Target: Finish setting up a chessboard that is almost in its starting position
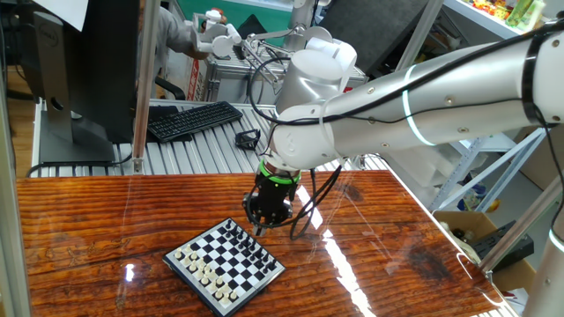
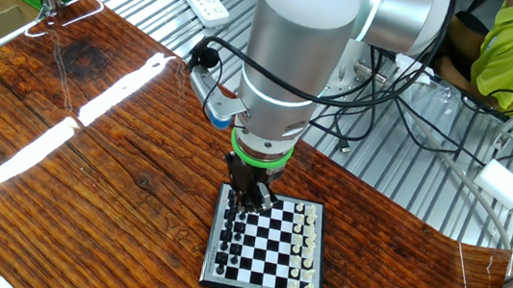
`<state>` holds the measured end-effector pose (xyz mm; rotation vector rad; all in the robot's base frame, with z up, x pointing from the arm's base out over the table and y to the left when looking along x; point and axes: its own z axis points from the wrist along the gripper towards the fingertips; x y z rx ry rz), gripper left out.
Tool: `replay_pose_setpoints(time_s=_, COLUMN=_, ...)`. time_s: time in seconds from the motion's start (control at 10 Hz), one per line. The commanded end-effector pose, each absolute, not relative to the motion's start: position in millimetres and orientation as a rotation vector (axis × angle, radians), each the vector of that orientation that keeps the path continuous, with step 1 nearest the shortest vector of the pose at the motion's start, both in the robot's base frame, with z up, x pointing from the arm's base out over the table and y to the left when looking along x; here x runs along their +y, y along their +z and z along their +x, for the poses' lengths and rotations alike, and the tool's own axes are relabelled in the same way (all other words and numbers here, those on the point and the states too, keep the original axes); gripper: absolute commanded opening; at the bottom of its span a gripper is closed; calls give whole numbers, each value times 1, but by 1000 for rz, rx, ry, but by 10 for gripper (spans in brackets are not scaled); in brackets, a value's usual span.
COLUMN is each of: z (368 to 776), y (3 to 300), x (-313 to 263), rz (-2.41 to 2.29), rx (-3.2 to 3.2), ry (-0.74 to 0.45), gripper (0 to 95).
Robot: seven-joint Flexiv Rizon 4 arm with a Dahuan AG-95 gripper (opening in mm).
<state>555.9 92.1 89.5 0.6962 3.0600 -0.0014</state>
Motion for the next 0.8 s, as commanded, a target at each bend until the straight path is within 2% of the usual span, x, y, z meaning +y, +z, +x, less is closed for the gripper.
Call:
replay_pose_setpoints(time_s=0.1, z=555, y=90, x=91, rz=691, rx=3054, ry=-9, gripper=0)
replay_pose_setpoints(time_s=0.8, z=555, y=90, x=91, rz=675, rx=3048, ry=7, gripper=0)
